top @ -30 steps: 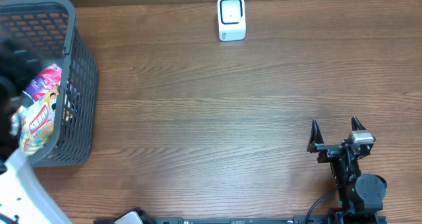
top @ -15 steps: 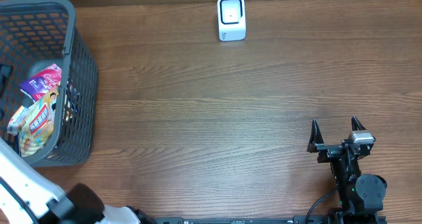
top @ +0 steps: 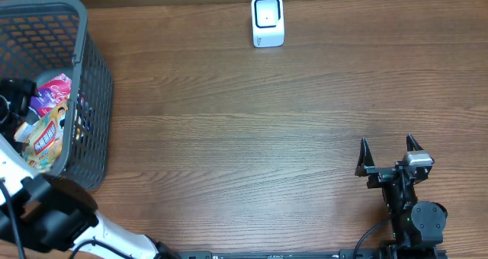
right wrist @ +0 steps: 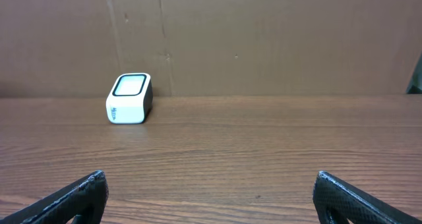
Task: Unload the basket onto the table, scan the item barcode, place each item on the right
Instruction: 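Move the left gripper over the basket toward the yellow snack bag, then grasp the yellow snack bag inside the basket with the left gripper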
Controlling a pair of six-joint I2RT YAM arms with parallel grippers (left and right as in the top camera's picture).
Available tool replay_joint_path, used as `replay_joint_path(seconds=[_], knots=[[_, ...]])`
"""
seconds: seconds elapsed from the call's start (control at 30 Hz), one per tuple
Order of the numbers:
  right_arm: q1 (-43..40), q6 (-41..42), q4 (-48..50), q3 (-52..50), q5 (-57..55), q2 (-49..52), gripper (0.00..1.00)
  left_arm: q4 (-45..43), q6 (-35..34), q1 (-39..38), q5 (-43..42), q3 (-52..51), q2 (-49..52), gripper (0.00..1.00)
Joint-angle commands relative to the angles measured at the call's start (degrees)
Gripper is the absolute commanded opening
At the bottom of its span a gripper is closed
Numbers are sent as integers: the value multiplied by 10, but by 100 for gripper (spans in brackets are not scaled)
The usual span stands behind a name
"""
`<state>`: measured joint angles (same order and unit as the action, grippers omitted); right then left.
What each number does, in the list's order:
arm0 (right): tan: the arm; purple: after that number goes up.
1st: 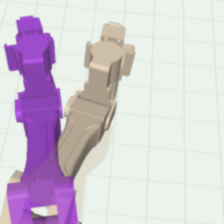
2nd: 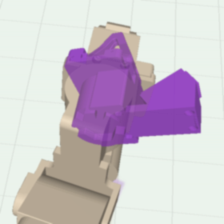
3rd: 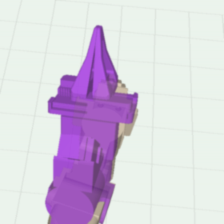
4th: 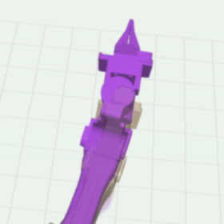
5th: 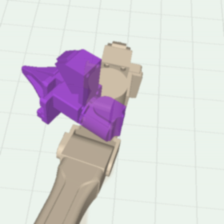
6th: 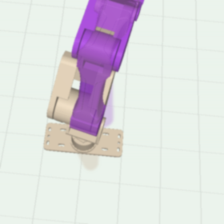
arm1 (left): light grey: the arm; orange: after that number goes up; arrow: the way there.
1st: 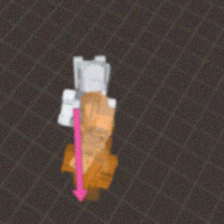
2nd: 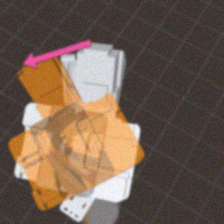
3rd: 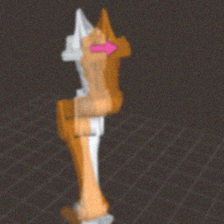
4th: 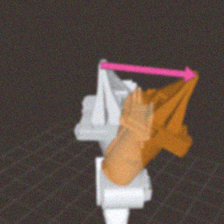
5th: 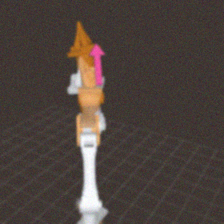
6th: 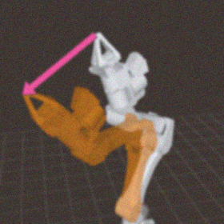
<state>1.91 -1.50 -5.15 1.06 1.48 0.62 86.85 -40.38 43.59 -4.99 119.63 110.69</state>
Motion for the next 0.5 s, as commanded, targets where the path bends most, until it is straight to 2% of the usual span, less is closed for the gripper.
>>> replay_joint_path(seconds=[0.0,0.3,0.47], knots=[[3,-1,3,-6,-2,-5,100,20,-10,-20,5,5,38,100],[3,-1,3,-6,-2,-5,100,3,-36,-46,16,5,87,100],[3,-1,3,-6,-2,-5,100,-5,-36,-54,58,5,108,100]])
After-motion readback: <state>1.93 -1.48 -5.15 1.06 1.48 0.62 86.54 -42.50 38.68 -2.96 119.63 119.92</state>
